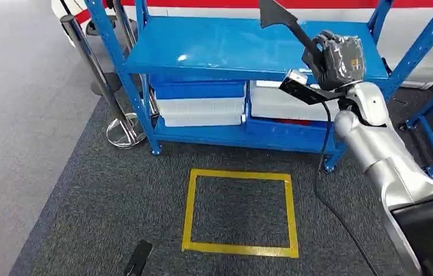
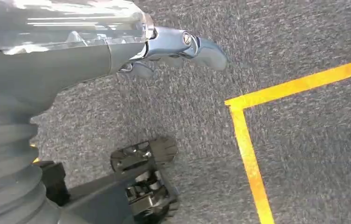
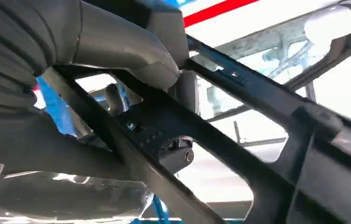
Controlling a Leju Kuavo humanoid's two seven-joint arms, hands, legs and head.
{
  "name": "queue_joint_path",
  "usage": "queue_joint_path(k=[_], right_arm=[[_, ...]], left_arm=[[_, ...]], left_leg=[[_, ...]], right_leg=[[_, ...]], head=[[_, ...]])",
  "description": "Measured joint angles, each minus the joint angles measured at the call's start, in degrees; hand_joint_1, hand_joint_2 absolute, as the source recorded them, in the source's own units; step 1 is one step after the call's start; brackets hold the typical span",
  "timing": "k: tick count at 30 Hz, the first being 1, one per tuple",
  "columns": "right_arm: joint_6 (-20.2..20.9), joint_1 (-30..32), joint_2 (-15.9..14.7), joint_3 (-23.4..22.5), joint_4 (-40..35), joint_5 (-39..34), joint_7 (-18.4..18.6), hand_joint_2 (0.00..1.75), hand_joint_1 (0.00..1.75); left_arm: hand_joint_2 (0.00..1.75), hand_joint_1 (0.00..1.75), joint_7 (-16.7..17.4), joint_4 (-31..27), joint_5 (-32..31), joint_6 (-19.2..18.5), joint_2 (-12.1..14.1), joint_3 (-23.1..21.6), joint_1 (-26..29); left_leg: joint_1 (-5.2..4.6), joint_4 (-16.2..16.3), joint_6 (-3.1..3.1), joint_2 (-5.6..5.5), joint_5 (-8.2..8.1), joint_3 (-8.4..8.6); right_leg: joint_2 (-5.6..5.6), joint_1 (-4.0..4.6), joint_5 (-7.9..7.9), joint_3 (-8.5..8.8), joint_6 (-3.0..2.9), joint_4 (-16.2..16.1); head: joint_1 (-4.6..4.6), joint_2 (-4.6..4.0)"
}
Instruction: Take the parts from the cabinet and place them on the table.
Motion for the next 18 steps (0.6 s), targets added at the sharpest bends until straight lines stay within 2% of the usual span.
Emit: queue_joint_path(k=[1, 2, 3, 4, 5, 6, 7, 8, 9, 10, 11, 12, 13, 14, 15, 16, 17, 18], right_arm=[[0.1, 0.1, 0.0, 0.0, 0.0, 0.1, 0.0, 1.75, 1.75], [0.2, -0.1, 0.1, 0.0, 0.0, 0.1, 0.0, 1.75, 1.75], [0.3, -0.2, 0.2, 0.0, -0.1, 0.2, 0.0, 1.75, 1.75], [0.4, -0.2, 0.3, 0.0, -0.2, 0.2, 0.0, 1.75, 1.75], [0.3, -0.2, 0.4, 0.0, -0.2, 0.3, 0.0, 1.75, 1.75], [0.2, -0.1, 0.5, 0.0, -0.2, 0.5, 0.0, 1.75, 1.75], [0.1, 0.1, 0.6, 0.0, -0.2, 0.5, 0.0, 1.75, 1.75], [-0.1, 0.3, 0.6, 0.0, -0.2, 0.6, 0.0, 1.75, 1.75], [-0.4, 0.5, 0.6, 0.0, -0.2, 0.6, 0.0, 1.75, 1.75], [-0.7, 0.6, 0.6, 0.0, -0.2, 0.6, 0.0, 1.75, 1.75], [-1.1, 0.6, 0.6, 0.0, -0.2, 0.6, 0.0, 1.75, 1.75], [-1.3, 0.7, 0.6, 0.0, -0.2, 0.6, 0.0, 1.75, 1.75], [-1.5, 0.7, 0.5, 0.0, -0.1, 0.6, 0.1, 1.75, 1.75], [-1.7, 0.8, 0.6, 0.0, 0.0, 0.6, 0.1, 1.75, 1.75], [-1.8, 0.7, 0.6, 0.0, 0.1, 0.6, 0.1, 1.75, 1.75], [-1.8, 0.9, 0.6, 0.0, 0.1, 0.7, 0.1, 1.75, 1.75], [-1.8, 1.1, 0.4, 0.0, 0.2, 0.7, 0.1, 1.75, 1.75], [-1.8, 1.1, 0.2, 0.0, 0.4, 0.7, 0.1, 1.75, 1.75]], left_arm=[[1.75, 0.00, 0.0, 0.0, 0.1, 0.0, 0.1, 0.0, 0.1], [1.75, 0.00, 0.0, 0.0, 0.1, 0.0, 0.1, 0.0, 0.1], [1.75, 0.00, -0.1, 0.0, 0.1, 0.0, 0.1, 0.0, 0.2], [1.75, 0.00, -0.3, 0.0, 0.1, 0.1, 0.1, 0.0, 0.2], [1.75, 0.00, -0.4, 0.0, 0.1, 0.2, 0.1, 0.0, 0.1], [1.75, 0.00, -0.4, 0.0, 0.2, 0.2, 0.1, 0.0, 0.1], [1.75, 0.00, -0.4, 0.0, 0.2, 0.2, 0.1, 0.0, 0.1], [1.75, 0.00, -0.4, 0.0, 0.2, 0.2, 0.1, 0.0, 0.1], [1.75, 0.00, -0.4, 0.0, 0.2, 0.2, 0.1, 0.0, 0.1], [1.75, 0.00, -0.3, 0.0, 0.2, 0.2, 0.1, 0.0, 0.0], [1.75, 0.00, -0.3, 0.0, 0.2, 0.2, 0.1, 0.0, -0.1], [1.75, 0.00, -0.2, 0.0, 0.1, 0.3, 0.5, 0.0, -0.3], [1.75, 0.00, -0.2, -0.1, 0.1, 0.4, 0.5, 0.0, -0.4], [1.75, 0.00, -0.1, -0.1, 0.1, 0.4, 0.4, 0.0, -0.3], [1.75, 0.00, -0.1, -0.1, 0.1, 0.4, 0.4, 0.0, -0.3], [1.75, 0.00, 0.0, -0.1, 0.1, 0.4, 0.4, 0.0, -0.3], [1.75, 0.00, 0.0, 0.0, 0.1, 0.4, 0.4, 0.0, -0.2], [1.75, 0.00, 0.0, 0.0, 0.1, 0.4, 0.4, 0.0, -0.3]], left_leg=[[0.01, -0.1, -0.34, -0.01, 0.41, -0.47], [0.25, 0.7, -0.68, -0.04, -1.26, -0.93], [0.28, 2.7, -0.96, -0.03, -4.44, -1.59], [0.40, 6.7, -1.20, -0.03, -8.33, -2.33], [0.47, 11.1, -1.36, -0.02, -11.14, -3.09], [0.47, 14.9, -1.37, -0.02, -12.66, -3.50], [0.47, 17.4, -1.26, -0.03, -12.74, -3.36], [0.44, 17.6, -1.00, -0.04, -11.43, -2.34], [0.33, 15.7, -0.54, -0.10, -9.56, -0.30], [0.03, 11.8, 0.18, -0.13, -7.79, 2.85], [-0.33, 6.6, 1.30, -0.24, -7.48, 6.82], [-0.74, 0.8, 2.58, -0.24, -10.81, 10.28], [-0.77, -1.4, 1.79, -0.09, -11.01, 11.38], [-1.14, -1.4, 1.84, -0.17, -9.63, 10.93], [-1.46, -2.1, 2.28, -0.18, -8.80, 10.82], [-1.61, -3.2, 2.70, -0.09, -7.52, 10.65], [-1.01, -5.2, 2.89, 0.04, -5.29, 10.88], [-1.02, -6.1, 2.86, 0.29, -3.80, 10.19]], right_leg=[[-0.13, -0.19, 0.57, -0.41, -0.79, -0.2], [-0.45, -0.37, 1.27, -1.03, -1.62, -0.4], [-0.43, -0.31, 1.92, -1.69, -2.05, -0.5], [-0.43, -0.22, 2.63, -2.42, -2.40, -0.5], [-0.40, -0.06, 3.14, -3.16, -2.61, -0.5], [-0.37, 0.10, 3.72, -3.86, -2.64, -0.5], [-0.37, 0.28, 4.44, -4.60, -2.68, -0.5], [-0.38, 0.48, 5.16, -5.34, -2.69, -0.5], [-0.37, 0.71, 5.82, -6.09, -2.67, -0.5], [-0.32, 1.02, 6.55, -6.85, -2.66, -0.5], [-0.26, 1.18, 7.34, -7.47, -2.69, -0.6], [-0.33, 1.02, 8.05, -7.67, -2.44, -1.0], [-0.49, 0.73, 8.74, -7.42, -2.06, -1.5], [-0.62, 0.21, 9.60, -7.08, -1.69, -2.4], [-0.66, -0.09, 10.71, -6.97, -1.22, -3.3], [-0.60, -0.04, 11.97, -6.63, -0.85, -4.6], [-0.42, 0.22, 12.14, -6.73, -0.67, -5.6], [-0.37, 0.20, 8.43, -7.27, -0.59, -4.7]], head=[[0.00, 0.00], [0.00, -0.02], [-0.04, -0.02], [-0.06, -0.02], [-0.04, -0.02], [-0.04, -0.02], [-0.04, -0.02], [-0.04, -0.02], [-0.04, -0.02], [-0.04, 0.00], [-0.04, -0.02], [-0.02, -0.02], [-0.02, -0.02], [0.00, -0.02], [-0.11, -0.02], [-0.11, -0.02], [-0.09, -0.02], [-0.09, -0.02]])
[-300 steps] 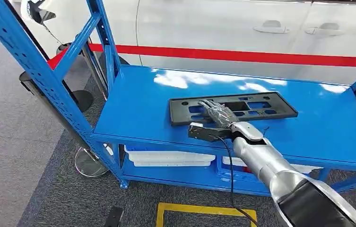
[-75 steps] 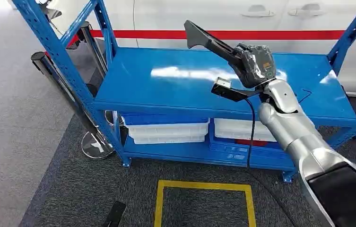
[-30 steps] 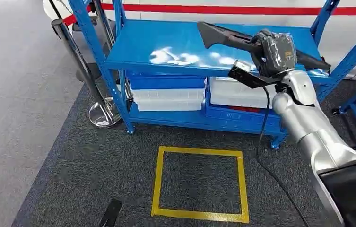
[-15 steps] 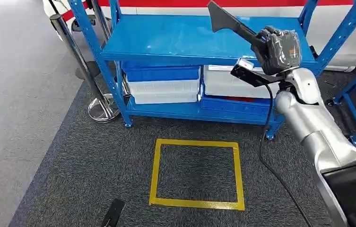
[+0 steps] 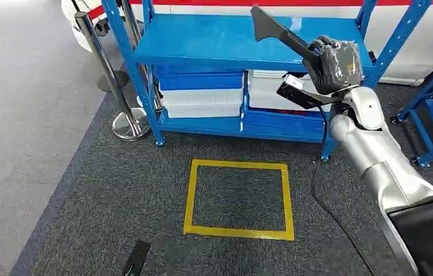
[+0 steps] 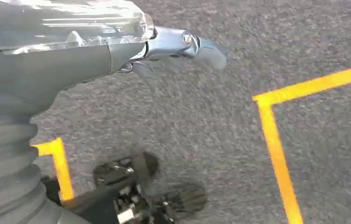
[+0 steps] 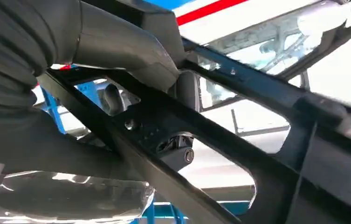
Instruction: Take the parts from the cabinet and place them on the table.
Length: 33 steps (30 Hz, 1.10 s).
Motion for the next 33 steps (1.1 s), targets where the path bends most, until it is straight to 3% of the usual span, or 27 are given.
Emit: queue_joint_path(k=[2, 3, 4, 5, 6, 7, 8, 9, 10, 11, 13, 14, 15, 16, 18, 19, 20, 21, 22, 23, 24, 25, 26, 29, 30, 31, 33], right_arm=[[0.0, -0.1, -0.1, 0.0, 0.3, -0.1, 0.0, 1.75, 1.75], [0.0, -0.1, -0.1, -0.2, 0.4, -0.2, 0.0, 1.75, 1.75], [0.0, -0.1, -0.3, -0.3, 0.6, -0.2, -0.2, 1.75, 1.75], [0.0, 0.0, -0.4, -0.3, 0.7, -0.2, -0.3, 1.75, 1.75], [0.0, 0.0, -0.5, -0.4, 0.8, -0.2, -0.5, 1.75, 1.75], [-0.1, 0.0, -0.5, -0.5, 0.9, -0.2, -0.6, 1.75, 1.75], [-0.1, -0.1, -0.5, -0.5, 0.9, -0.2, -0.6, 1.75, 1.75], [-0.2, -0.2, -0.5, -0.6, 0.8, 0.2, -0.4, 1.75, 1.75], [-0.2, -0.3, -0.3, -0.6, 0.7, 0.7, 0.0, 1.75, 1.75], [-0.2, -0.2, -0.4, -0.6, 0.6, 0.9, 0.3, 1.75, 1.75], [-0.2, 0.0, -0.4, -0.6, 0.7, 1.0, 0.6, 1.75, 1.75], [-0.1, 0.2, -0.4, -0.6, 0.7, 1.1, 0.6, 1.75, 1.75], [0.0, 0.3, -0.4, -0.6, 0.7, 1.2, 0.7, 1.75, 1.75], [0.1, 0.3, -0.4, -0.6, 0.7, 1.2, 0.9, 1.75, 1.75], [0.2, 0.3, -0.5, -0.7, 0.6, 1.6, 1.7, 1.75, 1.75], [0.2, 0.4, -0.6, -0.7, 0.6, 1.7, 2.0, 1.75, 1.75], [0.4, 0.7, -0.8, -0.8, 0.6, 1.7, 2.0, 1.75, 1.75], [0.5, 1.1, -1.0, -0.9, 0.4, 1.7, 2.1, 1.75, 1.75], [0.7, 1.5, -1.4, -1.0, 0.3, 1.7, 2.2, 1.75, 1.75], [0.7, 1.8, -1.6, -1.2, 0.1, 1.7, 2.2, 1.75, 1.75], [0.9, 1.9, -1.9, -1.5, -0.1, 1.6, 2.3, 1.75, 1.75], [1.1, 2.0, -1.9, -1.7, -0.4, 1.5, 2.3, 1.75, 1.75], [1.4, 2.2, -2.3, -2.1, -0.6, 1.4, 2.3, 1.75, 1.75], [2.4, 2.5, -2.8, -2.3, -0.8, 1.4, 2.3, 1.75, 1.75], [2.6, 2.7, -3.3, -2.4, -0.8, 1.4, 2.3, 1.75, 1.75], [2.9, 2.7, -3.5, -2.4, -0.9, 1.3, 2.3, 1.75, 1.75], [3.3, 3.2, -4.0, -2.8, -0.9, 0.9, 2.3, 1.75, 1.75]], left_arm=[[1.75, 0.00, 0.0, 0.0, 0.0, 0.0, 0.0, 0.0, 0.0], [1.75, 0.00, 0.0, 0.0, 0.0, 0.0, 0.0, 0.0, 0.0], [1.75, 0.00, 0.0, 0.0, 0.0, 0.0, 0.0, 0.0, 0.1], [1.75, 0.00, -0.1, 0.0, 0.0, 0.0, -0.1, 0.0, 0.1], [1.75, 0.00, -0.1, 0.0, 0.0, 0.0, -0.1, 0.0, 0.1], [1.75, 0.00, -0.1, 0.0, 0.0, 0.0, -0.1, 0.0, 0.1], [1.75, 0.00, -0.1, 0.0, 0.0, 0.0, -0.1, 0.0, 0.1], [1.75, 0.00, -0.1, 0.0, 0.0, 0.0, 0.0, 0.0, 0.1], [1.75, 0.00, 0.0, -0.1, 0.0, 0.0, 0.0, 0.0, 0.1], [1.75, 0.00, 0.0, 0.0, 0.0, 0.0, 0.0, 0.0, 0.2], [1.75, 0.00, 0.1, 0.0, -0.1, 0.0, 0.0, 0.0, 0.5], [1.75, 0.00, 0.1, 0.0, -0.1, 0.0, 0.0, 0.0, 0.6], [1.75, 0.00, 0.1, 0.0, -0.1, 0.0, 0.0, 0.0, 0.8], [1.75, 0.00, 0.1, 0.0, -0.1, -0.1, 0.0, 0.0, 0.9], [1.75, 0.00, 0.1, 0.0, -0.4, -0.2, 0.0, 0.0, 0.8], [1.75, 0.00, 0.1, 0.0, -0.4, -0.2, 0.0, 0.0, 0.7], [1.75, 0.00, 0.1, 0.0, -0.4, -0.2, 0.0, 0.0, 0.7], [1.75, 0.00, 0.1, 0.0, -0.4, -0.3, 0.0, 0.0, 0.7], [1.75, 0.00, 0.2, 0.0, -0.4, -0.3, 0.0, 0.0, 0.7], [1.75, 0.00, 0.2, 0.0, -0.4, -0.3, 0.0, 0.0, 0.7], [1.75, 0.00, 0.2, -0.1, -0.4, -0.3, 0.0, 0.0, 0.5], [1.75, 0.00, 0.4, -0.1, -0.4, -0.3, 0.2, 0.0, 0.3], [1.75, 0.00, 0.7, -0.1, -0.3, -0.2, 0.1, 0.0, 0.0], [1.75, 0.00, 1.0, -0.1, -0.1, -0.1, 0.0, 0.0, 0.0], [1.75, 0.00, 1.0, -0.1, 0.0, -0.1, -0.1, 0.0, 0.1], [1.75, 0.00, 1.0, -0.1, 0.1, -0.1, -0.1, 0.0, 0.1], [1.75, 0.00, 0.9, -0.1, 0.2, -0.1, -0.2, 0.0, 0.1]], left_leg=[[0.06, 0.0, 0.00, 0.10, 2.03, -2.22], [0.06, 0.2, -0.05, 0.10, 2.91, -3.48], [0.07, 0.4, -0.12, 0.11, 3.68, -4.73], [0.16, 0.8, -0.21, 0.11, 4.43, -6.03], [0.33, 1.4, -0.43, 0.13, 5.17, -7.54], [0.63, 2.1, -0.77, 0.16, 5.83, -9.17], [0.90, 3.0, -1.20, 0.16, 6.32, -10.57], [0.85, 4.1, -1.68, 0.14, 6.71, -11.76], [0.68, 4.9, -1.98, 0.08, 6.95, -12.73], [0.52, 4.6, -2.30, 0.02, 7.71, -12.81], [0.63, 3.8, -2.83, -0.04, 9.46, -13.03], [0.86, 3.6, -3.15, -0.10, 9.56, -13.43], [1.05, 4.9, -3.60, -0.18, 6.50, -14.09], [1.11, 7.7, -3.89, -0.20, 2.41, -14.90], [1.28, 16.9, -4.36, -0.17, -4.83, -16.17], [1.28, 21.3, -4.37, -0.18, -6.12, -16.37], [1.28, 23.8, -4.25, -0.18, -5.11, -16.01], [1.25, 24.3, -3.94, -0.23, -2.82, -14.66], [1.07, 22.6, -3.42, -0.27, -0.75, -12.37], [0.82, 19.0, -2.53, -0.31, 0.45, -9.02], [0.32, 13.8, -1.15, -0.40, -1.19, -4.61], [0.03, 7.6, -0.31, -0.23, -5.41, 0.24], [-0.13, 3.9, -1.16, -0.01, -6.65, 1.69], [-0.46, 2.4, -0.18, -0.03, -4.45, 1.12], [-0.05, 1.4, -0.31, 0.20, -3.06, 1.52], [-0.06, 1.0, 0.17, 0.30, -2.25, 0.91], [-0.07, 1.2, 0.26, 0.32, -1.14, -0.47]], right_leg=[[-0.02, -0.02, -8.14, -1.25, 0.36, 7.0], [-0.03, -0.10, -10.65, -1.84, 0.65, 11.8], [-0.03, -0.15, -11.09, -2.14, 0.92, 15.8], [-0.03, -0.25, -9.55, -1.80, 1.21, 18.2], [-0.04, -0.37, -6.88, -0.50, 1.51, 18.5], [-0.05, -0.51, -4.68, 2.01, 1.85, 16.6], [-0.08, -0.75, -4.69, 5.39, 2.27, 13.1], [-0.03, -0.93, -9.02, 9.16, 2.73, 7.9], [0.22, -0.18, -11.98, 12.16, 1.93, 2.7], [0.35, -0.11, -11.53, 11.23, 0.29, 3.6], [0.19, 0.03, -10.38, 10.41, -0.73, 3.6], [-0.04, -0.32, -9.45, 9.75, -1.32, 3.3], [-0.20, -0.28, -8.58, 8.96, -1.77, 3.4], [-0.20, -0.30, -7.78, 8.05, -2.10, 3.3], [-0.16, -0.20, -6.06, 5.98, -2.19, 3.4], [-0.08, -0.13, -5.43, 4.94, -2.18, 3.4], [0.01, -0.04, -4.69, 4.01, -2.16, 3.4], [0.01, 0.14, -3.94, 3.07, -2.11, 3.4], [0.05, 0.37, -3.26, 2.22, -2.06, 3.4], [0.09, 0.70, -2.50, 1.42, -2.00, 3.3], [0.07, 0.59, -1.77, 1.06, -2.05, 3.3], [0.06, 0.80, -1.36, 0.94, -1.66, 3.1], [-0.21, 0.60, -0.70, 1.01, -1.29, 2.9], [-0.31, 0.17, 1.51, 1.53, 0.01, 0.8], [-0.20, 0.13, 0.62, 0.99, 0.00, 1.3], [-0.15, 0.31, -2.13, 0.07, 0.05, 3.6], [-0.04, 0.23, -7.56, -2.80, 0.43, 12.6]], head=[[0.02, 0.00], [0.00, 0.00], [0.00, 0.02], [0.02, 0.00], [0.00, 0.00], [0.00, 0.00], [0.02, 0.00], [0.00, 0.00], [0.02, 0.02], [-0.11, 0.02], [-0.15, 0.00], [-0.15, 0.00], [-0.15, 0.00], [-0.15, 0.00], [-0.15, 0.02], [-0.15, 0.00], [-0.17, 0.00], [-0.15, 0.00], [-0.15, 0.00], [-0.17, 0.00], [-0.17, 0.00], [-0.15, 0.02], [-0.17, 0.02], [-0.20, 0.00], [-0.20, 0.00], [-0.20, 0.00], [-0.20, 0.00]])
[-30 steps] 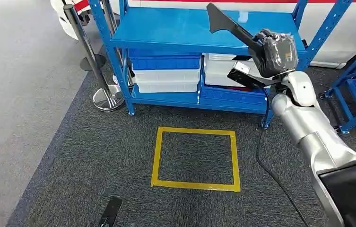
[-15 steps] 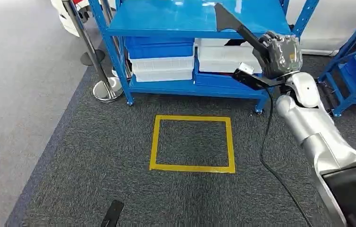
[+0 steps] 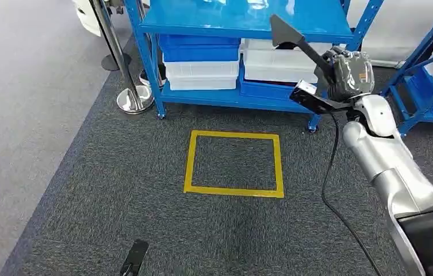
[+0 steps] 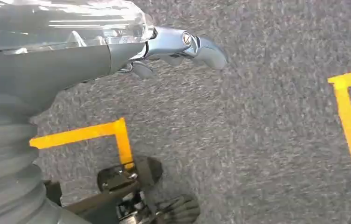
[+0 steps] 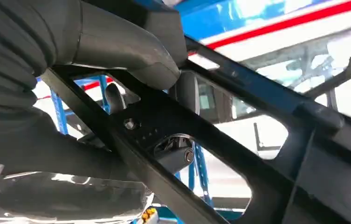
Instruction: Take the parts from the cabinet and place them on the table.
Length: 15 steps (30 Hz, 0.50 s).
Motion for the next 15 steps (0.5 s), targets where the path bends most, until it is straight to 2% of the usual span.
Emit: queue_joint_path(k=[1, 2, 3, 4, 5, 6, 7, 8, 10, 11, 12, 13, 14, 15], right_arm=[[0.0, 0.4, -0.3, -0.2, 0.0, -0.1, -0.1, 1.75, 1.75], [-0.1, 0.8, -0.4, -0.3, 0.0, 0.0, -0.1, 1.75, 1.75], [-0.2, 1.1, -0.4, -0.4, 0.0, 0.2, -0.1, 1.75, 1.75], [-0.2, 1.3, -0.4, -0.6, 0.0, 0.3, -0.1, 1.75, 1.75], [-0.2, 1.2, -0.4, -0.8, 0.0, 0.3, -0.1, 1.75, 1.75], [-0.2, 1.2, -0.5, -1.1, -0.2, 0.3, 0.0, 1.75, 1.75], [-0.2, 1.2, -0.5, -1.2, -0.2, 0.3, 0.1, 1.75, 1.75], [-0.2, 1.3, -0.6, -1.3, -0.4, 0.5, 0.2, 1.75, 1.75], [-0.2, 1.8, -0.9, -1.6, -0.4, 0.9, 0.6, 1.75, 1.75], [-0.2, 1.8, -1.0, -1.8, -0.4, 1.0, 0.6, 1.75, 1.75], [-0.2, 1.8, -1.1, -1.9, -0.5, 1.0, 0.7, 1.75, 1.75], [-0.2, 1.8, -1.1, -1.9, -0.6, 1.1, 0.8, 1.75, 1.75], [-0.2, 1.8, -1.2, -2.0, -0.6, 1.2, 1.0, 1.75, 1.75], [-0.2, 1.8, -1.2, -2.1, -0.6, 1.3, 1.1, 1.75, 1.75]], left_arm=[[1.75, 0.00, 0.0, 0.0, 0.0, 0.0, 0.0, 0.0, 0.2], [1.75, 0.00, 0.0, 0.0, 0.1, 0.0, 0.0, 0.0, 0.5], [1.75, 0.00, -0.1, 0.0, 0.1, 0.1, -0.1, 0.0, 0.8], [1.75, 0.00, -0.1, 0.0, 0.1, 0.1, -0.1, 0.0, 1.0], [1.75, 0.00, -0.1, 0.0, 0.1, 0.1, -0.3, 0.0, 1.0], [1.75, 0.00, -0.1, 0.0, 0.1, 0.2, -0.3, 0.0, 0.9], [1.75, 0.00, -0.2, 0.0, 0.1, 0.3, -0.2, 0.0, 0.9], [1.75, 0.00, -0.2, 0.0, 0.1, 0.3, -0.3, 0.0, 1.0], [1.75, 0.00, -0.2, 0.0, 0.1, 0.4, -0.3, 0.0, 1.2], [1.75, 0.00, -0.2, 0.0, 0.1, 0.5, -0.3, 0.0, 1.3], [1.75, 0.00, -0.2, 0.0, 0.0, 0.5, -0.3, 0.0, 1.3], [1.75, 0.00, -0.2, 0.0, 0.0, 0.5, -0.3, 0.0, 1.3], [1.75, 0.00, -0.2, 0.0, -0.1, 0.5, -0.3, 0.0, 1.3], [1.75, 0.00, -0.2, 0.0, -0.2, 0.5, -0.3, 0.0, 1.3]], left_leg=[[0.00, 0.1, 0.00, -0.01, 0.32, -0.56], [0.04, 0.4, -0.12, -0.01, 0.57, -1.07], [0.09, 0.8, -0.28, 0.03, 0.69, -1.62], [0.14, 1.4, -0.33, 0.11, 0.68, -2.12], [0.20, 2.1, -0.51, 0.24, 0.55, -2.64], [0.18, 3.1, -0.93, 0.32, 0.24, -3.26], [-0.26, 3.9, -1.27, 0.36, 0.02, -4.10], [-0.26, 4.4, -1.39, 0.36, -0.03, -4.39], [-0.22, 4.3, -1.85, 0.54, 0.27, -4.43], [-0.26, 4.4, -2.03, 0.64, 0.22, -4.56], [-0.06, 4.9, -2.46, 0.29, -0.42, -4.84], [0.04, 6.7, -2.95, -0.22, -2.06, -5.46], [0.35, 10.2, -3.36, -0.41, -4.29, -6.81], [0.67, 15.3, -3.71, -0.43, -6.78, -8.86]], right_leg=[[0.02, 0.00, -1.66, -0.95, 0.23, 3.8], [0.02, -0.06, -2.14, -0.95, 0.44, 5.4], [-0.02, -0.20, -1.51, 0.44, 0.58, 4.3], [-0.10, -0.42, -0.08, 3.13, 0.73, 0.7], [-0.30, -0.60, 1.63, 6.49, 0.89, -4.3], [-0.77, -0.70, 1.60, 8.91, 0.91, -8.9], [-1.10, -0.23, 0.69, 9.09, 0.50, -9.1], [-0.54, -0.26, 1.08, 8.70, -0.36, -9.0], [-0.44, 0.02, 1.27, 8.47, -0.85, -9.0], [-0.36, -0.29, 1.54, 8.42, -1.26, -9.2], [-0.37, -0.46, 1.79, 8.49, -1.64, -9.4], [-0.32, -0.55, 1.98, 8.46, -1.93, -9.6], [-0.26, -0.55, 2.12, 8.34, -2.11, -9.6], [-0.10, -0.52, 2.25, 8.14, -2.21, -9.6]], head=[[0.00, 0.02], [0.00, 0.00], [0.00, 0.02], [0.00, 0.00], [0.00, 0.00], [0.00, 0.00], [0.00, 0.00], [-0.16, 0.02], [-0.11, 0.00], [-0.09, 0.02], [-0.11, 0.00], [-0.11, 0.00], [-0.11, 0.00], [-0.11, 0.00]])
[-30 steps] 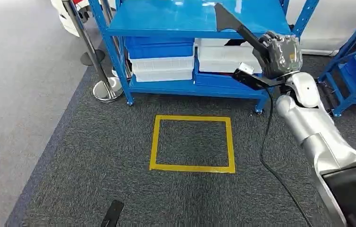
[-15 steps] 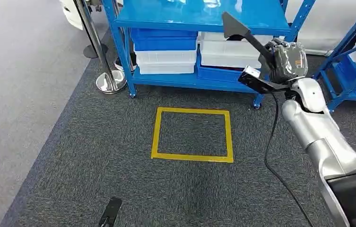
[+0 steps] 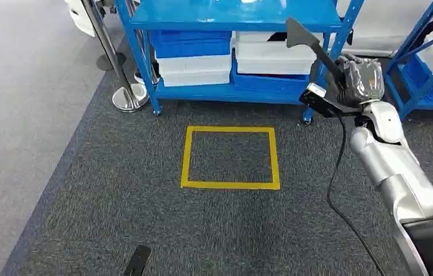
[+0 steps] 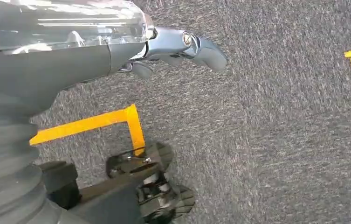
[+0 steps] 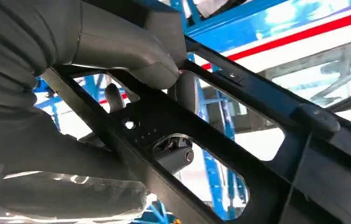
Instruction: Take the parts from the cabinet and place them on the table.
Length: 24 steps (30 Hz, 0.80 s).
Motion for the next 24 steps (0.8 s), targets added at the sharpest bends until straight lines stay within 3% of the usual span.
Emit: queue_joint_path(k=[1, 2, 3, 4, 6, 7, 9, 11, 12, 13, 14, 16, 17, 18, 19, 21, 22, 23, 24], right_arm=[[0.0, 0.1, -0.2, -0.1, 0.0, 0.0, 0.2, 1.75, 1.75], [0.0, 0.3, -0.4, -0.2, 0.0, 0.1, 0.3, 1.75, 1.75], [0.0, 0.6, -0.5, -0.3, 0.0, 0.2, 0.5, 1.75, 1.75], [0.0, 0.7, -0.7, -0.3, 0.0, 0.4, 0.6, 1.75, 1.75], [0.0, 0.8, -1.0, -0.7, -0.3, 0.9, 1.1, 1.75, 1.75], [0.0, 0.8, -1.1, -0.9, -0.5, 1.0, 1.2, 1.75, 1.75], [0.0, 0.8, -1.6, -1.3, -0.8, 1.4, 1.4, 1.75, 1.75], [0.0, 1.1, -2.1, -1.5, -1.0, 2.0, 1.6, 1.75, 1.75], [0.0, 1.2, -2.5, -1.6, -1.2, 2.2, 1.6, 1.75, 1.75], [0.0, 1.1, -2.9, -1.7, -1.4, 2.2, 1.6, 1.75, 1.75], [0.0, 1.0, -3.1, -1.7, -1.5, 2.2, 1.8, 1.75, 1.75], [0.2, 1.2, -3.5, -1.8, -1.6, 2.6, 2.2, 1.75, 1.75], [0.4, 1.5, -3.6, -1.9, -1.6, 3.1, 2.5, 1.75, 1.75], [0.6, 1.8, -3.7, -2.0, -1.6, 3.6, 2.8, 1.75, 1.75], [0.8, 2.2, -3.8, -2.1, -1.7, 4.2, 3.2, 1.75, 1.75], [0.9, 2.2, -3.9, -2.4, -2.3, 6.3, 4.4, 1.75, 1.75], [1.0, 2.1, -3.9, -2.7, -2.5, 6.8, 4.8, 1.75, 1.75], [1.2, 1.9, -3.9, -2.8, -2.7, 7.4, 5.2, 1.75, 1.75], [1.6, 1.9, -3.9, -2.9, -2.8, 8.0, 5.8, 1.75, 1.75]], left_arm=[[1.75, 0.00, 0.0, 0.0, -0.1, 0.0, 0.0, 0.0, 0.1], [1.75, 0.00, 0.0, 0.0, -0.2, -0.3, 0.0, 0.0, 0.2], [1.75, 0.00, 0.0, 0.0, -0.2, -0.7, 0.0, 0.0, 0.3], [1.75, 0.00, 0.1, 0.0, -0.3, -0.9, 0.0, 0.0, 0.3], [1.75, 0.00, 0.2, 0.0, -0.5, -1.0, -0.1, 0.0, 0.2], [1.75, 0.00, 0.2, 0.0, -0.5, -1.0, -0.1, 0.0, 0.1], [1.75, 0.00, 0.3, 0.0, -0.6, -1.1, -0.2, 0.0, 0.2], [1.75, 0.00, 0.4, 0.0, -0.7, -1.2, -0.3, 0.0, 0.1], [1.75, 0.00, 0.4, 0.0, -0.7, -1.2, -0.4, 0.0, 0.1], [1.75, 0.00, 0.4, 0.0, -0.7, -1.4, -0.5, 0.0, 0.0], [1.75, 0.00, 0.4, 0.0, -0.7, -1.4, -0.6, 0.0, -0.1], [1.75, 0.00, 0.4, 0.0, -0.7, -1.6, -0.7, 0.0, 0.0], [1.75, 0.00, 0.4, 0.0, -0.7, -1.6, -0.7, 0.0, 0.1], [1.75, 0.00, 0.4, 0.0, -0.7, -1.6, -0.7, 0.0, 0.2], [1.75, 0.00, 0.4, 0.0, -0.7, -1.6, -0.7, 0.0, 0.2], [1.75, 0.00, 0.4, 0.0, -0.9, -1.7, -0.8, -0.2, 0.1], [1.75, 0.00, 0.4, 0.0, -0.9, -1.7, -0.8, -0.2, 0.1], [1.75, 0.00, 0.5, 0.0, -0.9, -1.8, -0.9, -0.3, -0.1], [1.75, 0.00, 0.5, 0.0, -0.9, -2.0, -0.9, -0.3, 0.0]], left_leg=[[0.21, 4.4, -0.20, 0.00, -1.72, -1.80], [0.37, 6.8, -0.30, 0.00, -2.10, -2.69], [0.46, 6.1, -0.28, 0.00, -1.20, -2.17], [0.51, 3.0, -0.13, -0.01, 0.69, -0.51], [0.47, -7.9, 0.61, -0.58, 5.66, 5.10], [0.37, -11.0, 1.02, -1.59, 5.20, 6.64], [0.02, -11.6, 1.19, -1.45, 5.49, 6.73], [-0.18, -11.8, 1.81, -1.34, 5.96, 6.58], [0.62, -13.3, 2.45, -1.02, 7.06, 6.94], [0.30, -13.9, 2.78, -0.76, 7.59, 6.98], [0.21, -14.0, 3.25, -0.70, 7.94, 6.64], [-0.04, -13.9, 3.43, -0.39, 8.12, 6.13], [-0.15, -13.8, 3.51, -0.26, 8.18, 5.92], [-0.21, -13.6, 3.48, -0.09, 8.20, 5.72], [-0.22, -13.3, 3.46, 0.00, 8.18, 5.54], [-0.22, -12.3, 3.09, 0.18, 7.74, 5.14], [-0.28, -11.7, 2.85, 0.31, 7.41, 4.85], [-0.82, -11.1, 2.62, 0.37, 7.26, 4.28], [-0.72, -11.1, 2.44, 0.50, 7.34, 4.10]], right_leg=[[0.16, 0.01, 0.13, -0.16, 0.02, 0.0], [0.30, 0.01, 0.26, -0.26, 0.09, 0.0], [0.47, 0.00, 0.34, -0.27, 0.19, 0.0], [0.67, -0.01, 0.44, -0.27, 0.31, 0.0], [1.03, -0.02, 0.69, -0.26, 0.66, 0.0], [1.10, -0.07, 0.88, -0.31, 0.93, -0.2], [1.30, -0.02, 1.49, -0.56, 1.83, -0.5], [1.46, -0.20, 2.08, -0.40, 2.65, -1.1], [1.40, -0.18, 1.92, -0.56, 2.96, -1.0], [0.91, -0.09, 0.68, -1.14, 2.86, 0.1], [0.71, -0.04, -1.89, -2.60, 2.72, 3.4], [0.69, 0.15, -6.07, -6.09, 2.86, 11.9], [0.69, 0.15, -7.11, -7.42, 2.96, 15.2], [0.67, 0.17, -6.72, -7.50, 2.99, 16.0], [0.60, 0.17, -5.06, -6.04, 2.99, 13.7], [-0.12, 0.15, -0.45, -0.45, 2.83, 3.7], [-0.99, 0.30, -0.82, 1.14, 2.53, 0.4], [-1.20, 0.89, -1.10, 1.40, 2.35, -0.3], [-0.85, 0.80, -0.94, 1.11, 1.91, -0.1]], head=[[0.00, 0.00], [0.00, 0.02], [0.00, 0.00], [0.00, 0.00], [0.00, 0.00], [0.00, 0.00], [0.00, 0.00], [0.02, 0.00], [0.02, 0.00], [0.02, 0.00], [0.02, 0.00], [0.04, 0.02], [0.07, 0.00], [0.07, 0.00], [0.04, 0.00], [0.07, 0.00], [0.05, 0.00], [0.07, 0.00], [0.02, 0.00]])
